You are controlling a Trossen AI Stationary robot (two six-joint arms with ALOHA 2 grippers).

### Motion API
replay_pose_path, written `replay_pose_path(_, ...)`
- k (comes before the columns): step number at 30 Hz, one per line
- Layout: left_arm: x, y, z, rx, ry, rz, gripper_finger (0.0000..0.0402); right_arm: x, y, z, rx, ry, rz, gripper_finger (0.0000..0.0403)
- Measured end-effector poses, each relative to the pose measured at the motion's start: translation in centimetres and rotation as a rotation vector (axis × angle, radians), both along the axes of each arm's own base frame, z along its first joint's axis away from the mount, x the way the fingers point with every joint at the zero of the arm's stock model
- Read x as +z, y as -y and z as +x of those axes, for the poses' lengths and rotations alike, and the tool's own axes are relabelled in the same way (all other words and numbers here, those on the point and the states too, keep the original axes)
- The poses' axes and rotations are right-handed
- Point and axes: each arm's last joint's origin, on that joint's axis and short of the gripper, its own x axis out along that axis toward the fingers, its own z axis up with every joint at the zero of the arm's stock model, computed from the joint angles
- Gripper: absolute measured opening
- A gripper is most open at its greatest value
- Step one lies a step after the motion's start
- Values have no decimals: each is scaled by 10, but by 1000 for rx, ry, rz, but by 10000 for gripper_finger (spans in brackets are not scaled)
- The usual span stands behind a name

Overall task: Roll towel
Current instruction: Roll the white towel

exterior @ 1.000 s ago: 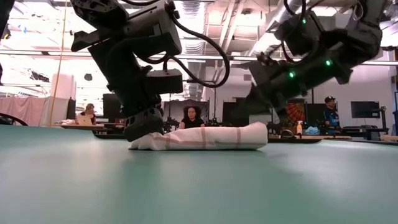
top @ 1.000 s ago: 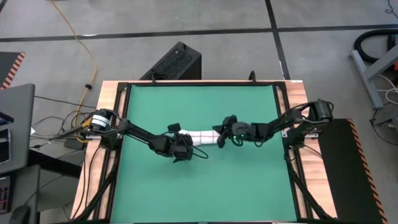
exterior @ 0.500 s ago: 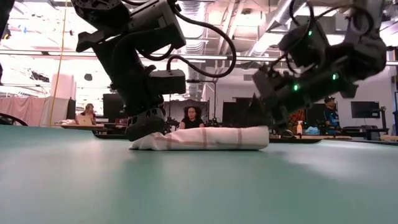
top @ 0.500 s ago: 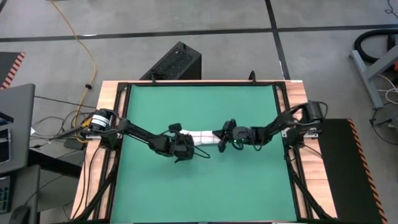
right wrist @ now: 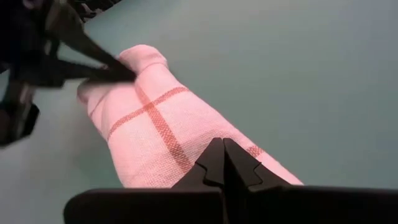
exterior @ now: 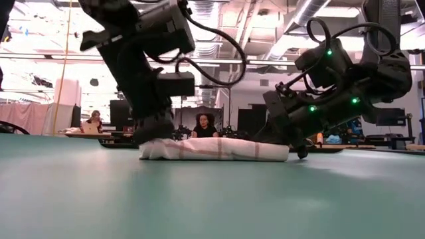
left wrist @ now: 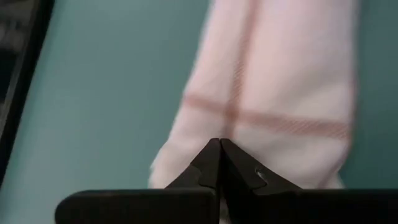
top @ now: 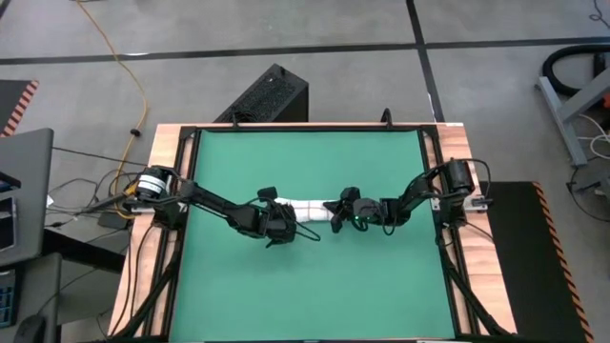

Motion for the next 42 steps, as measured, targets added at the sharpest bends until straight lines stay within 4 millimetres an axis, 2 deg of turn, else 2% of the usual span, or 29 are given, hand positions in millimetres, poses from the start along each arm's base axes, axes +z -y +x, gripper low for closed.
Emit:
replay_pose_path(4,31,-1,-10,114,132,-36,0,-1,0,0,2,-4,-1,16)
replay_pose_path(7,56,4,-21,211,364,-108,0,-1,0,0,7,-7,-1,16)
replay_pose_path(9,60,12,-30,226,549,-194,0,-1,0,0,14,-11,-11,16)
replay_pose_path(13,38,22,-53,236,826,-370,0,-1,0,0,21,-10,-18,16)
replay_pose_path(18,2,14,-75,372,991,-451,0,-1,0,0,26,-12,-21,16)
replay_pose_path(23,-18,8,-73,424,976,-445,0,-1,0,0,27,-14,-21,16)
replay_pose_path(29,-24,17,-62,363,905,-537,0,-1,0,-1,28,-14,-21,16)
replay_pose_path(35,-32,25,-75,382,730,-553,0,-3,2,-1,26,-46,-16,16)
replay_pose_path(42,-29,24,-80,324,648,-488,0,-5,1,-2,29,-61,-17,16)
